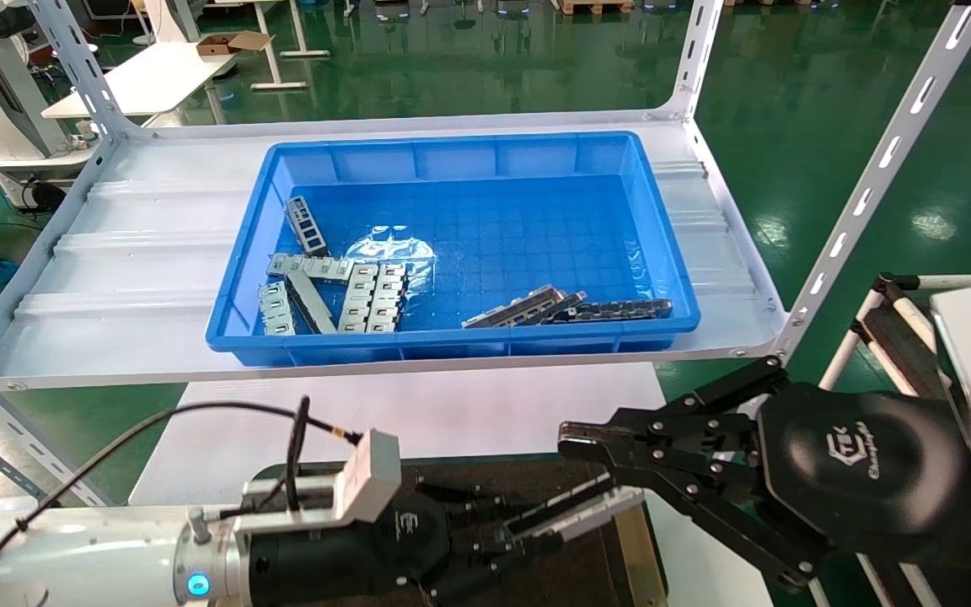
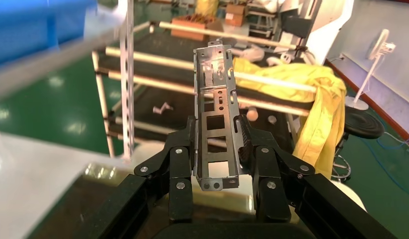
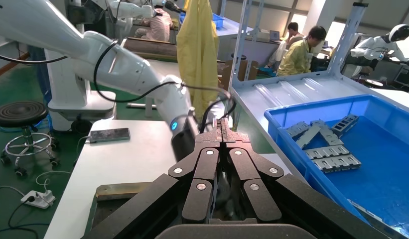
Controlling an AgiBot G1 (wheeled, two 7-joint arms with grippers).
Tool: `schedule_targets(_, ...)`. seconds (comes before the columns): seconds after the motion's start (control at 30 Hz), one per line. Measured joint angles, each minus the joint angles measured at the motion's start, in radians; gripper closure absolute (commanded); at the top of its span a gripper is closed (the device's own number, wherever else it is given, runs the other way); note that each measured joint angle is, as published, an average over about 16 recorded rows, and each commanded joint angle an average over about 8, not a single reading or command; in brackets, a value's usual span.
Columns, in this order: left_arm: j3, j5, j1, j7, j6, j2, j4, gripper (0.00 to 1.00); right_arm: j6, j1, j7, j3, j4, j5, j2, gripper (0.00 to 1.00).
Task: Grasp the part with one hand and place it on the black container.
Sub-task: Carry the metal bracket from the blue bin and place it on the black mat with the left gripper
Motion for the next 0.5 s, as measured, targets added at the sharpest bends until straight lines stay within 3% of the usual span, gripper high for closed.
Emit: schedule_targets(0.5,-0.003,0.008,0.21,-0.061,-0.449,0.028,-0.199,1.0,0.0,0.0,0.0,0.0,0.0,0.0,0.0,1.0)
